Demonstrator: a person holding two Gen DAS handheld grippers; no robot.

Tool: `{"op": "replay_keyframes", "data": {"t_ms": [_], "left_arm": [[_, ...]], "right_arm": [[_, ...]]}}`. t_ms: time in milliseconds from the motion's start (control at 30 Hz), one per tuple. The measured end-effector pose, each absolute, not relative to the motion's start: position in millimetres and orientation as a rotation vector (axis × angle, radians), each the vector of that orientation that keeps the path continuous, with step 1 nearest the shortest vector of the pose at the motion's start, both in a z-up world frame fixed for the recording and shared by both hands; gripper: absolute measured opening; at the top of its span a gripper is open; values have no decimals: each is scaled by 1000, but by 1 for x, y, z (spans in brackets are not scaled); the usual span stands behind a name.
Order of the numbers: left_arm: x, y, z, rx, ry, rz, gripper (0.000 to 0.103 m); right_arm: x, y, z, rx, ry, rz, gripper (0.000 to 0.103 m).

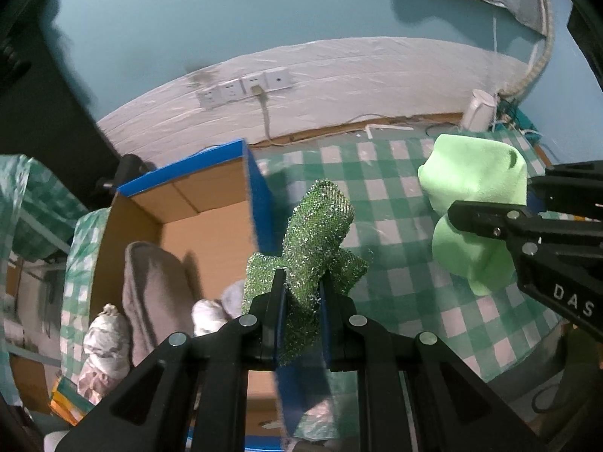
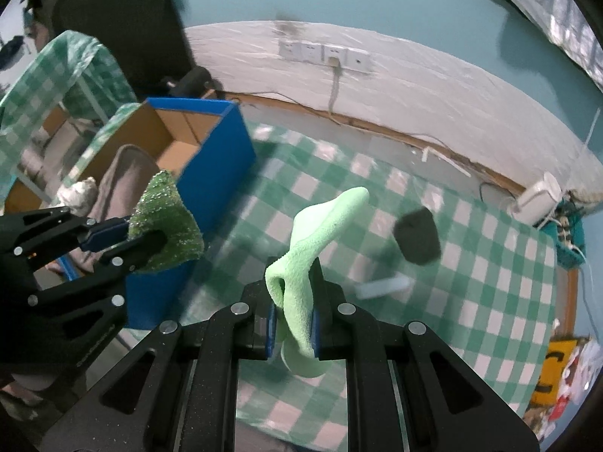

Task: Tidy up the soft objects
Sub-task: 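Lift and carry the green scrubber and green foam cloth to the box with both tools, then lower both green items into the box and open both tools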

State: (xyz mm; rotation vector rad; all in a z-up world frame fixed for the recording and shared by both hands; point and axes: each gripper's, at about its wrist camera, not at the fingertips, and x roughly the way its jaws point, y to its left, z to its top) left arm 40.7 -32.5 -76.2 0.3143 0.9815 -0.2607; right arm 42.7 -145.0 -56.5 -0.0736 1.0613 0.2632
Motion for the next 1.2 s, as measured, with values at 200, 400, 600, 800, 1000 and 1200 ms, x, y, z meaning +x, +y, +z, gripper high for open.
{"op": "replay_keyframes", "data": {"t_ms": [200, 400, 600, 800, 1000, 1200], "left_arm": [[43, -5, -70, 278, 972, -221, 15], [43, 18, -67, 256, 965, -189, 15], [44, 40, -67, 227, 967, -155, 15], [48, 67, -69, 192, 979, -110, 15], [51, 87, -75, 179, 998, -66, 15], [54, 107, -81, 156, 1015, -30, 15]], "right_arm": [[48, -114, -45, -100, 1041, 314, 13], [53, -84, -33, -110, 1019, 363, 13], [59, -55, -29, -123, 1014, 403, 13], [65, -30, -30, -132, 1019, 436, 13], [73, -6, -35, -131, 1035, 468, 13], [82, 17, -43, -122, 1055, 503, 13]]}}
